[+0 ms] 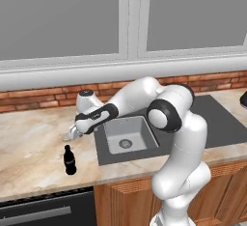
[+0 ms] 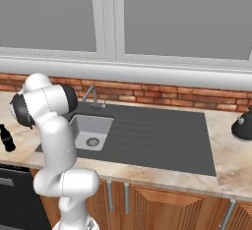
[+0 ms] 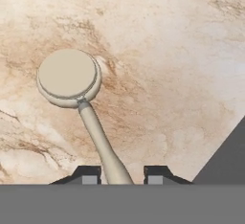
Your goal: Open the cabinet. Pick the dish brush and place it next to the sink. Then close the cabinet.
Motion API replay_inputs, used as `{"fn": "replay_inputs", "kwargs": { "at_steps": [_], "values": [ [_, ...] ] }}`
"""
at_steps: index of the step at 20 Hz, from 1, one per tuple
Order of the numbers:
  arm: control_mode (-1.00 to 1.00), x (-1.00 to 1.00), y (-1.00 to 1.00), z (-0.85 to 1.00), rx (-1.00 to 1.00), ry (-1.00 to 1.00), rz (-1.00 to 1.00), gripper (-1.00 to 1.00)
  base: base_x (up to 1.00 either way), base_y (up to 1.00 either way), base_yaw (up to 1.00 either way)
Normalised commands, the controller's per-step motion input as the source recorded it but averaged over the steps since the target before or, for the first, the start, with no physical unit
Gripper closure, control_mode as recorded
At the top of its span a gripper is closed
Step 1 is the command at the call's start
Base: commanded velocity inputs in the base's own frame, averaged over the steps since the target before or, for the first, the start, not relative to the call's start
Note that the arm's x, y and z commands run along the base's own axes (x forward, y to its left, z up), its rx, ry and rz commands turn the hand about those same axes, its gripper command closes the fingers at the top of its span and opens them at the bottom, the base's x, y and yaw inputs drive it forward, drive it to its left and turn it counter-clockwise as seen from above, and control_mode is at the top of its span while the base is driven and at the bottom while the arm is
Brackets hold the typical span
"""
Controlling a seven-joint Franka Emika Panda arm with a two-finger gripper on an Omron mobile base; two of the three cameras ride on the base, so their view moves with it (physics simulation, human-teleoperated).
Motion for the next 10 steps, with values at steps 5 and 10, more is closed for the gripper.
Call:
{"fn": "replay_inputs", "kwargs": {
  "at_steps": [5,10],
  "values": [
    [-1.00,0.00,0.00,0.00,0.00,0.00,0.00,-1.00,0.00,0.00,0.00],
    [-1.00,0.00,-0.01,0.00,0.00,0.00,0.00,-1.00,0.00,0.00,0.00]
  ]
}}
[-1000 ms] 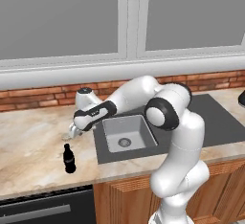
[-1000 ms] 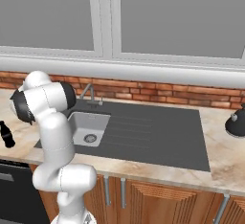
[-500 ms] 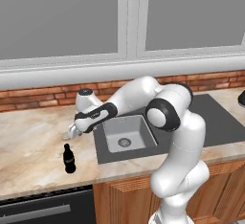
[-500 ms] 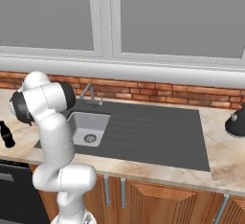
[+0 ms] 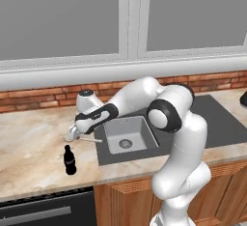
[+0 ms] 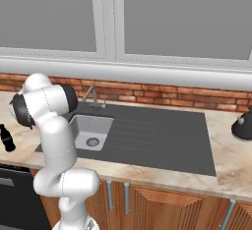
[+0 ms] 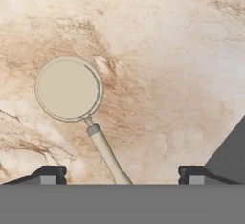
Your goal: Open the cabinet. Pick the dish brush and place it next to the sink. Then close the cabinet.
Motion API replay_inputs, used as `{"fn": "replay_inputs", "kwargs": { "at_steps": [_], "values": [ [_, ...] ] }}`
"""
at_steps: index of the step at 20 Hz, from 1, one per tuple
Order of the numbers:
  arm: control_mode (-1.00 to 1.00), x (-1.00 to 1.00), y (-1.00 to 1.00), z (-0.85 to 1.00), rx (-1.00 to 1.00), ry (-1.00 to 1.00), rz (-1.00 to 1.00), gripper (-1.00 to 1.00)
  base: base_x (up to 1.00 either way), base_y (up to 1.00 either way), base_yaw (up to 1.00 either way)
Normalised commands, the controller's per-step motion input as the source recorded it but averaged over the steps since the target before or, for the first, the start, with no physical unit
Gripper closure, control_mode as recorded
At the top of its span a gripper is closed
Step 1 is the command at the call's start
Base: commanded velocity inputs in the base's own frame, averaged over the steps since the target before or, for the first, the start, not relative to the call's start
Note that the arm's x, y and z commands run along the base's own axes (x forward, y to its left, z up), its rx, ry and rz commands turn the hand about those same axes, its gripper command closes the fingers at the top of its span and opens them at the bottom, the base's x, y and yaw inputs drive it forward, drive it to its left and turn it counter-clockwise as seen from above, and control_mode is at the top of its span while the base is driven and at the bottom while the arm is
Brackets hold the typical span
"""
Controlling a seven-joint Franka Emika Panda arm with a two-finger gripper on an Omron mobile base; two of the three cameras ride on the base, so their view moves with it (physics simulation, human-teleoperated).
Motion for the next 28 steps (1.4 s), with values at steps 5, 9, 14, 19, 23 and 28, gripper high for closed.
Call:
{"fn": "replay_inputs", "kwargs": {
  "at_steps": [5,9,14,19,23,28],
  "values": [
    [-1.00,-0.18,-0.28,0.15,0.00,-0.05,0.00,-1.00,0.00,0.00,0.00],
    [-1.00,-0.47,-0.58,0.46,0.03,-0.06,-0.03,-1.00,0.00,0.00,0.00],
    [-1.00,-0.73,-0.63,0.41,0.07,0.00,-0.09,-1.00,0.00,0.00,0.00],
    [-1.00,-0.99,-0.57,0.42,0.13,0.00,-0.14,-1.00,0.00,0.00,0.00],
    [-1.00,-0.88,-0.50,0.70,0.07,0.00,-0.14,-1.00,0.00,0.00,0.00],
    [-1.00,-0.58,-0.53,0.99,0.00,0.14,-0.13,-1.00,0.00,0.00,0.00]
  ]
}}
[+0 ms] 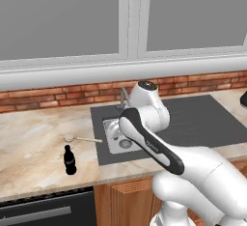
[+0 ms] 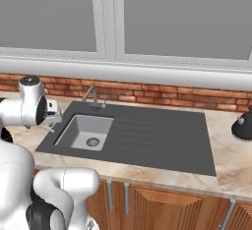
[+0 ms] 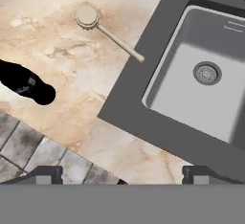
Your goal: Open the cabinet. Pick the dish brush and place it next to the sink. Then close the cabinet.
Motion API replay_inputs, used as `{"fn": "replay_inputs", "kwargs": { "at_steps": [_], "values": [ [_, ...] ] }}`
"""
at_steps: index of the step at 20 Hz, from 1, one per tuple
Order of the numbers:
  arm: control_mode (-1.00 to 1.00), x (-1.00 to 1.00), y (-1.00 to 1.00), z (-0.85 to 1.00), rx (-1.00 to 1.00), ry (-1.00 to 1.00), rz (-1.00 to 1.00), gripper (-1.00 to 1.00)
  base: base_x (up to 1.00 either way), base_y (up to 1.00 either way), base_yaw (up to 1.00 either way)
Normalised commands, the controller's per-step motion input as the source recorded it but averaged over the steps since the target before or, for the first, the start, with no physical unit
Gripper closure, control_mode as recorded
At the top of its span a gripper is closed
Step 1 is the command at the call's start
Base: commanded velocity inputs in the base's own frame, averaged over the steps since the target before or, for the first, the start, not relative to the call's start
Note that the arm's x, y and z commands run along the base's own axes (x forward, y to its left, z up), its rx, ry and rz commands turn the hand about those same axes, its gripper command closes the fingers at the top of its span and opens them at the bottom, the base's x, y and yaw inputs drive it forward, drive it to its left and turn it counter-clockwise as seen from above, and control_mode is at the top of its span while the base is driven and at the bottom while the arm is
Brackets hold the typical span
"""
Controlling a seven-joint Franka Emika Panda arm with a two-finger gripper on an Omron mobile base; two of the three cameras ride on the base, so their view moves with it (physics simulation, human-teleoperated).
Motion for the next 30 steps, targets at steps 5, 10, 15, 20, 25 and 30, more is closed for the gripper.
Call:
{"fn": "replay_inputs", "kwargs": {
  "at_steps": [5,10,15,20,25,30],
  "values": [
    [-1.00,-0.50,-0.55,0.99,0.00,0.23,-0.12,-1.00,0.00,0.00,0.00],
    [-1.00,-0.54,-0.33,1.00,0.00,0.21,-0.09,-1.00,0.00,0.00,0.00],
    [-1.00,-0.54,-0.15,0.89,-0.01,0.11,-0.07,-1.00,0.00,0.00,0.00],
    [-1.00,-0.52,0.01,0.28,-0.08,-0.23,-0.01,-1.00,0.00,0.00,0.00],
    [-1.00,-0.06,0.04,0.04,0.00,-0.02,0.00,-1.00,0.00,0.00,0.00],
    [-1.00,0.00,0.00,0.00,0.00,0.00,0.00,-1.00,0.00,0.00,0.00]
  ]
}}
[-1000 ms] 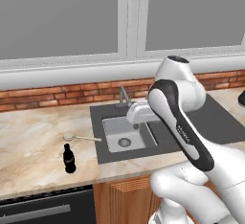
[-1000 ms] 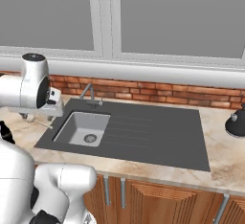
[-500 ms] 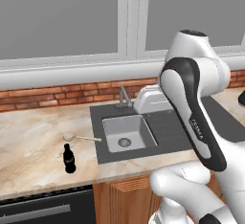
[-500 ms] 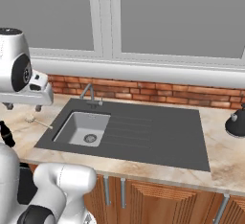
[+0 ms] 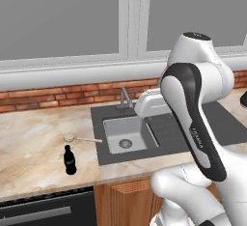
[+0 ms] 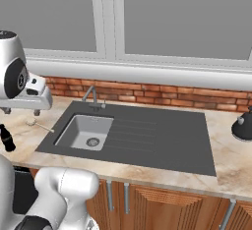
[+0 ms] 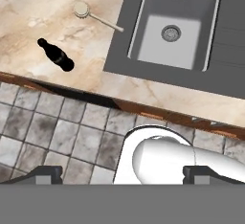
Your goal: Open the cabinet. Pick the dish brush and place it next to the sink. Then close the cabinet.
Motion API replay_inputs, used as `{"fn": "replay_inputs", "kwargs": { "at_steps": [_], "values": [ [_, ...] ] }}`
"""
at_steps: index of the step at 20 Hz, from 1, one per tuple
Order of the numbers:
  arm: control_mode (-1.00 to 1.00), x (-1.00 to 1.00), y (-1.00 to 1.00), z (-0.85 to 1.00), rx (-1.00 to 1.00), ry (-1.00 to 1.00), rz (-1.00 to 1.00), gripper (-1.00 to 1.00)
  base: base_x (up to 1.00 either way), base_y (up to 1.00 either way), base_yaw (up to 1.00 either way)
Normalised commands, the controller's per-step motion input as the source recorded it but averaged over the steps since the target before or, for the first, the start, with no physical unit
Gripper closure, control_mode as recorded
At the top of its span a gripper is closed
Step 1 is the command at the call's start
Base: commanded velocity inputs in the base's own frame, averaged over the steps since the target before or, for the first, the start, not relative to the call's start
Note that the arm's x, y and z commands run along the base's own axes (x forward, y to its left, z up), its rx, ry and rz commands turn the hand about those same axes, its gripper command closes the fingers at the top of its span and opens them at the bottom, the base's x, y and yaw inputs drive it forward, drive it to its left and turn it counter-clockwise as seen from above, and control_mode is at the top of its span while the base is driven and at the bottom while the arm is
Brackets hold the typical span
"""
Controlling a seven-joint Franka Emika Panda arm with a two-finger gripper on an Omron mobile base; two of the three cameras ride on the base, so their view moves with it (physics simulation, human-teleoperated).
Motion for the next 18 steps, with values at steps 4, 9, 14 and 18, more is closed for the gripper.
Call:
{"fn": "replay_inputs", "kwargs": {
  "at_steps": [4,9,14,18],
  "values": [
    [-1.00,0.00,0.00,0.00,0.00,0.00,0.00,-1.00,0.00,0.00,0.00],
    [1.00,0.00,0.00,0.00,0.00,0.00,0.00,-1.00,-0.20,-0.05,-0.38],
    [1.00,0.00,0.00,0.00,0.00,0.00,0.00,-1.00,-0.15,0.00,-1.00],
    [1.00,0.00,0.00,0.00,0.00,0.00,0.00,-1.00,0.00,0.00,-1.00]
  ]
}}
